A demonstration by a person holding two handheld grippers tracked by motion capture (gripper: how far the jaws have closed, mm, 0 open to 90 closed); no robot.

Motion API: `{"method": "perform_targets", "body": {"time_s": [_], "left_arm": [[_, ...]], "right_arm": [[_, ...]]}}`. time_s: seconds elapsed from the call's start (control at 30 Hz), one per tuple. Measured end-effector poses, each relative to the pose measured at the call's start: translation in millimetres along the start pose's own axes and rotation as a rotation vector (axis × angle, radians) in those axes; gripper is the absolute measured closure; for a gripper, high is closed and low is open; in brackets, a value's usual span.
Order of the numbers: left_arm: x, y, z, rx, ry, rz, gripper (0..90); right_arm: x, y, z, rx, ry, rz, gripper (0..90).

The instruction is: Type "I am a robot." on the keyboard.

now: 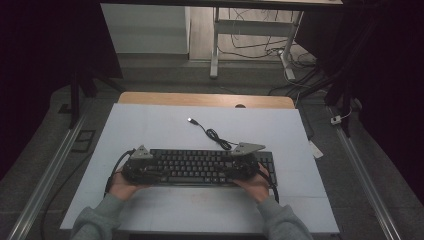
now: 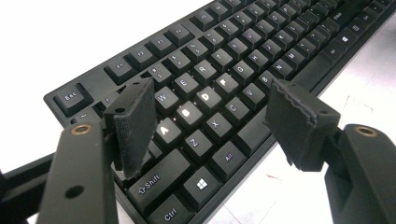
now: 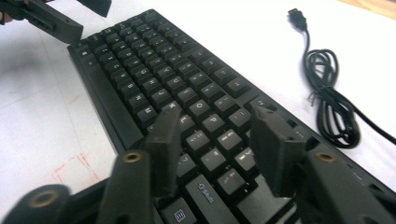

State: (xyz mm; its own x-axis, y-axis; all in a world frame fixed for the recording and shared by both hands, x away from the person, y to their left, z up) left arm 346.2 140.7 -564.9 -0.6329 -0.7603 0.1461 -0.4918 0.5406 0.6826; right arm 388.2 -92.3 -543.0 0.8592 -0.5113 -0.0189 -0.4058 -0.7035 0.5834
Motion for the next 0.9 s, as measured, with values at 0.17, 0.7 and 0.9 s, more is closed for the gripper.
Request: {"method": "perform_targets", "body": {"time_s": [0.17,0.7,0.9], "left_arm": [[0.7,-0.7,0.3,-0.002,-0.001,-0.001,33.5],[0.7,-1.5,1.1,-0.006,-0.005,0.000,33.3],[1.0,-2.3,1.6,-0.009,-0.006,0.002,33.3]], "right_arm": [[-2.1,-7.7,-4.5,-0.011,0.014,-0.024,68.7],[-3.0,-43.0,-15.4,-0.058,0.023,-0.050,90.0],[-2.4,-55.0,-11.4,-0.091,0.025,-0.052,90.0]]}}
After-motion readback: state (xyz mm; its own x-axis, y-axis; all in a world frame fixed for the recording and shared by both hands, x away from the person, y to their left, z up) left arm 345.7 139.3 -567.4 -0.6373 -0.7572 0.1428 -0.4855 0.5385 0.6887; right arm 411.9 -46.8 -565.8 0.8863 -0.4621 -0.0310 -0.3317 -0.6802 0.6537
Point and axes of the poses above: each handheld gripper's, and its own axes: y roughly backward along the jaws, z roughly out of its underside, x roughly to its right, the point moved 9 cm from there along -y, roughly forward along the jaws, and after that the axes turned 2 degrees about y, right-handed, at the moved point
